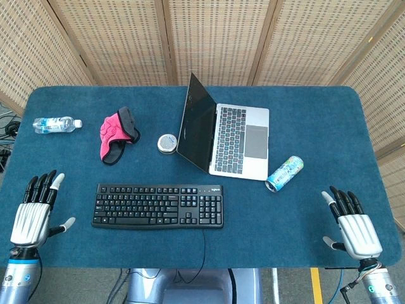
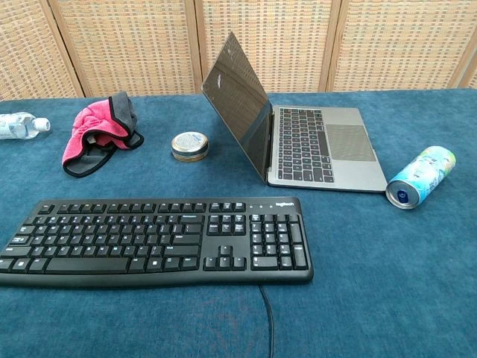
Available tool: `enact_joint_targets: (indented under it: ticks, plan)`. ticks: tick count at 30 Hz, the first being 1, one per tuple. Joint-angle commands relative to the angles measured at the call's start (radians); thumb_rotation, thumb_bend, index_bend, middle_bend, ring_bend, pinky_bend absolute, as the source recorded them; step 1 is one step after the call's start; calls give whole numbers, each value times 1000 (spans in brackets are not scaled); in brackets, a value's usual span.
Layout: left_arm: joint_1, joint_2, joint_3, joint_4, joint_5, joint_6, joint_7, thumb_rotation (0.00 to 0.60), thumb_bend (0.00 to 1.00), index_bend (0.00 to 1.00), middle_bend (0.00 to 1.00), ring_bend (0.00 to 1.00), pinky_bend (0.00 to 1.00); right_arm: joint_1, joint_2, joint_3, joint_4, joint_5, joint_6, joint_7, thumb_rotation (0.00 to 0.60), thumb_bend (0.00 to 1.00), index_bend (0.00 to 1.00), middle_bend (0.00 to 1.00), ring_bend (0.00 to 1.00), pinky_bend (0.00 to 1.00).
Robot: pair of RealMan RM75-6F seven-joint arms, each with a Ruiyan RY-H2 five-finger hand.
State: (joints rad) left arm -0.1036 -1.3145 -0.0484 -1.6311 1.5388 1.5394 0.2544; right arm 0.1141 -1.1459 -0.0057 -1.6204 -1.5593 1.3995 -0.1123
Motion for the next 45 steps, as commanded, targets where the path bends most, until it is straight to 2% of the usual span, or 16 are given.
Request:
enact_joint_targets:
  ticks: [1, 33, 35, 37, 39, 41, 45]
  plan:
    - [0, 0, 0, 1, 0, 0, 0, 600, 0, 0, 0, 0, 0, 0, 1, 1, -1, 2, 0, 0, 600, 16, 0, 0, 0, 0]
    - [-4, 3, 2, -15, -7, -16, 5, 600, 17, 0, 0, 9, 2, -1, 1, 5, 1, 10, -1, 4, 600, 17, 0, 0, 0, 0]
    - [-7, 2, -1, -22, -12, -20, 9, 600, 62, 0, 55, 99, 50, -1, 2, 6, 1, 14, -2, 6, 600, 19, 0, 0, 0, 0]
    - [-10, 1, -5, -33, -18, -25, 14, 600, 144, 0, 245, 296, 171, -1, 2, 6, 0, 15, -2, 6, 600, 19, 0, 0, 0, 0]
    - [-17, 6, -6, -45, -24, -39, 21, 600, 218, 0, 371, 405, 232, -1, 2, 6, 0, 13, -1, 5, 600, 21, 0, 0, 0, 0]
    - [-27, 18, -6, -68, -35, -65, 36, 600, 331, 0, 456, 481, 265, -1, 2, 5, -1, 11, 0, 4, 600, 23, 0, 0, 0, 0]
    - [-51, 53, -9, -137, -64, -116, 105, 600, 645, 0, 585, 609, 334, -1, 2, 5, -1, 12, -2, 4, 600, 22, 0, 0, 0, 0]
